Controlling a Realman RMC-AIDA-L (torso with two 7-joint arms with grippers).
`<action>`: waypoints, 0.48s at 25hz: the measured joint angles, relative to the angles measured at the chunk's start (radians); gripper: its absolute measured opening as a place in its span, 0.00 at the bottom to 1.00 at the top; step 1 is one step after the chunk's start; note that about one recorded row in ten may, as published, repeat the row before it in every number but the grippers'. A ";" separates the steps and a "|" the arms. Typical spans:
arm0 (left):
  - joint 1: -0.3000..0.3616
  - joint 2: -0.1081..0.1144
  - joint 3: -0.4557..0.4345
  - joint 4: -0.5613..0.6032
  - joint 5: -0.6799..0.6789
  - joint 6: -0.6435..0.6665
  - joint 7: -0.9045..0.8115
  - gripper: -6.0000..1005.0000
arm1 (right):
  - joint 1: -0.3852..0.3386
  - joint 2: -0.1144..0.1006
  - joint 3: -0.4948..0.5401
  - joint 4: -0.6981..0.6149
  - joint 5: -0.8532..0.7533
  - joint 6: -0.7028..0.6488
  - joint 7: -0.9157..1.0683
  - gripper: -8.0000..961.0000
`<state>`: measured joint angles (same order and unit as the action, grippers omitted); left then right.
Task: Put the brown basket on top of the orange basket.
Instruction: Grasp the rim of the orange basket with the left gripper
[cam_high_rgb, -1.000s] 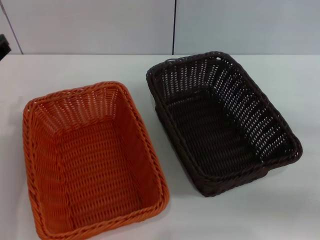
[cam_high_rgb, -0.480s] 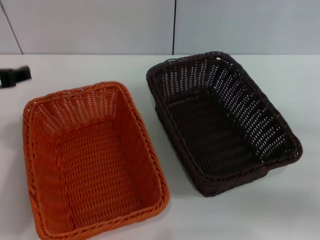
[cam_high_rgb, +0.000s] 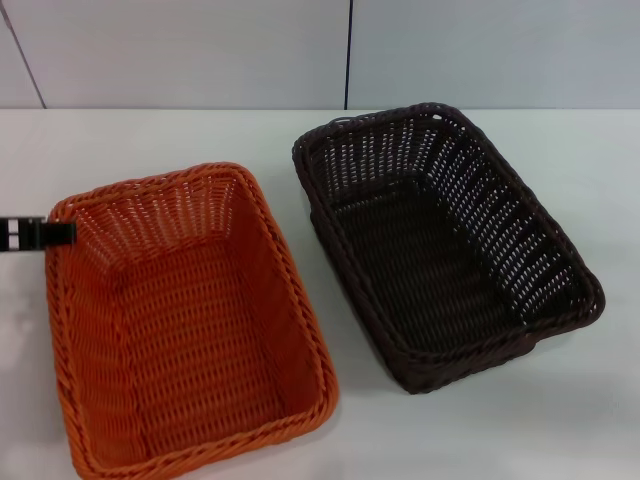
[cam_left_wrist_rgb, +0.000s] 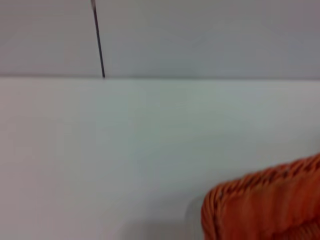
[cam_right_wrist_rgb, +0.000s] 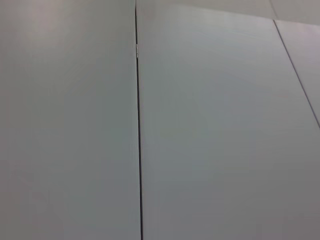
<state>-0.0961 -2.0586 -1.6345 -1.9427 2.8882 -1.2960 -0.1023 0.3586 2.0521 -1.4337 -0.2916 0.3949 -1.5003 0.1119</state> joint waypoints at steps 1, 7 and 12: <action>0.000 0.000 0.001 0.003 0.000 -0.007 0.000 0.78 | 0.000 0.000 0.000 0.000 0.000 0.000 0.000 0.68; -0.002 0.000 0.004 0.029 -0.005 -0.043 -0.001 0.78 | 0.006 -0.003 -0.002 0.000 -0.001 0.002 0.000 0.68; -0.006 -0.001 0.006 0.060 -0.030 -0.050 -0.008 0.78 | 0.007 -0.004 -0.003 0.000 -0.001 0.001 0.000 0.68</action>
<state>-0.1022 -2.0595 -1.6283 -1.8828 2.8580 -1.3458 -0.1102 0.3654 2.0485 -1.4368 -0.2915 0.3941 -1.4996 0.1119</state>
